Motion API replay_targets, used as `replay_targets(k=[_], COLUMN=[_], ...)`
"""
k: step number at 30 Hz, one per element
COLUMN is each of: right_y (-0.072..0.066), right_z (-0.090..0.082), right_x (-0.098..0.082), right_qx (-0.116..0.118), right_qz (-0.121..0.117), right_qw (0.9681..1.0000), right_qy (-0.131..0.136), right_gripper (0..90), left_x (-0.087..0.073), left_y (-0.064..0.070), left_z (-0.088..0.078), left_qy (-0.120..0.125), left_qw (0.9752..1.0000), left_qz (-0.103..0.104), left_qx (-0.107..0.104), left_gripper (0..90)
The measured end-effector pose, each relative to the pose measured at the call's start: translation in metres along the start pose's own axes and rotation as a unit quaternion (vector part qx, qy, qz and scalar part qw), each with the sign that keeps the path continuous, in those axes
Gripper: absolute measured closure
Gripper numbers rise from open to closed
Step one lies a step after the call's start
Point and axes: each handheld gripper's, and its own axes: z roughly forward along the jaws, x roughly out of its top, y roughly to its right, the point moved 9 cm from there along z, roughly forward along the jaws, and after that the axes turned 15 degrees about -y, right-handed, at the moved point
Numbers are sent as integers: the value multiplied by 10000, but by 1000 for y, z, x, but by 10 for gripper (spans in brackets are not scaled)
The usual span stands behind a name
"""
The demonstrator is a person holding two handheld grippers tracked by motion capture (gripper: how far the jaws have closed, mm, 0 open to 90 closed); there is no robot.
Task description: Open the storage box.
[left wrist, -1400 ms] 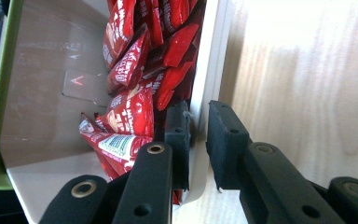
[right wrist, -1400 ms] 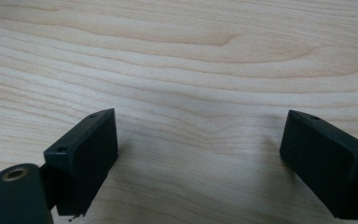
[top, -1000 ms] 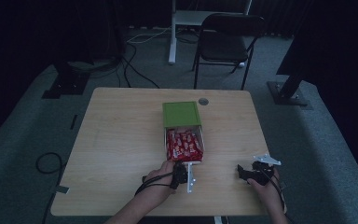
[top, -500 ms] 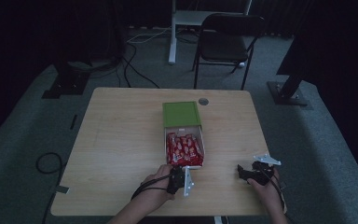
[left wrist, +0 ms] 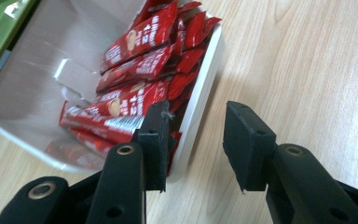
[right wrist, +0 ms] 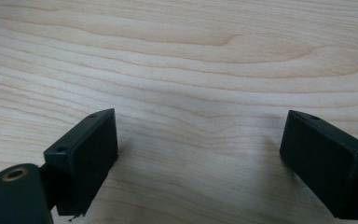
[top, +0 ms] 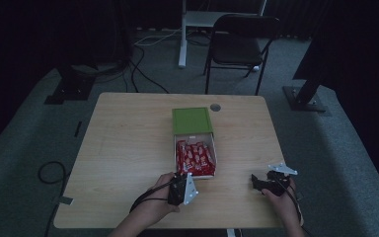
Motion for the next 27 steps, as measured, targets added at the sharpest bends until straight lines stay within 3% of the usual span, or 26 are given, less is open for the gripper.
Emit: replay_targets(k=[13, 22, 27], right_y=[0, 0, 0], right_z=[0, 0, 0], right_x=[0, 0, 0], right_qx=[0, 1, 1], right_qz=[0, 2, 2], right_qw=[10000, 10000, 10000], right_qy=[1, 5, 4], right_gripper=[106, 106, 106], left_x=[-33, -64, -81], left_y=[-10, -23, -31], left_z=[-9, -4, -2], left_qy=[187, 128, 148], left_qw=[9977, 9920, 9868], left_qz=[-563, -1180, -1539], left_qx=[-343, -435, -487], left_gripper=[575, 503, 465])
